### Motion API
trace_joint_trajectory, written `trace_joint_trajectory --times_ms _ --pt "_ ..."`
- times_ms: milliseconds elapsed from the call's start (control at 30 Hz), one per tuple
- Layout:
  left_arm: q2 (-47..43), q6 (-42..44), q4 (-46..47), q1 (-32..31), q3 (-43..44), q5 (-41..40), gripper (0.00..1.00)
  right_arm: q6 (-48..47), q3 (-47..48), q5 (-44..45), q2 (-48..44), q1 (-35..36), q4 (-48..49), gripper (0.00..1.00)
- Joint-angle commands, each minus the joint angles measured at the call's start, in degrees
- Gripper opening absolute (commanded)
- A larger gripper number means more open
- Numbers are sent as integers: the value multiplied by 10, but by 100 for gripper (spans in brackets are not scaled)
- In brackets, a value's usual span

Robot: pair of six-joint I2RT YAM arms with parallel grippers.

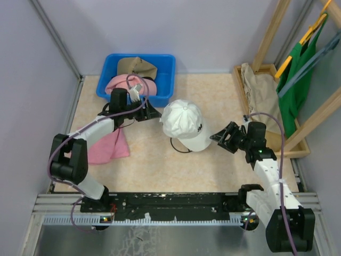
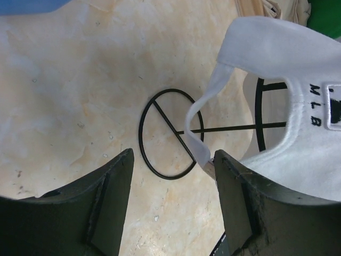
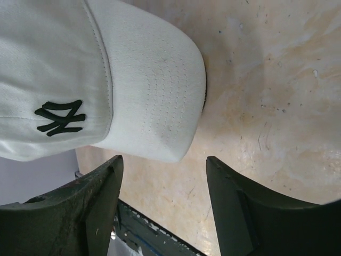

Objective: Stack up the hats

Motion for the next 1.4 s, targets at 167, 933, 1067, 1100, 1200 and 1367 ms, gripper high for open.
trace_joint_trajectory --times_ms 167,933,1067,1100,1200,1367 --pt "31 12 24 -12 41 16 67 -42 41 49 -12 -4 -20 64" --pt "-90 30 -26 -22 -110 -72 59 -75 29 110 183 -2 53 25" --pt "-102 7 -9 -20 -142 -112 51 -36 12 102 231 2 121 8" --pt "-100 -5 -2 -19 -147 -116 47 -25 9 101 246 5 138 4" --pt "-84 -33 29 -18 -166 -122 37 8 9 101 300 25 194 0" --pt "-58 -67 76 -9 -197 -109 32 54 14 101 372 57 265 0"
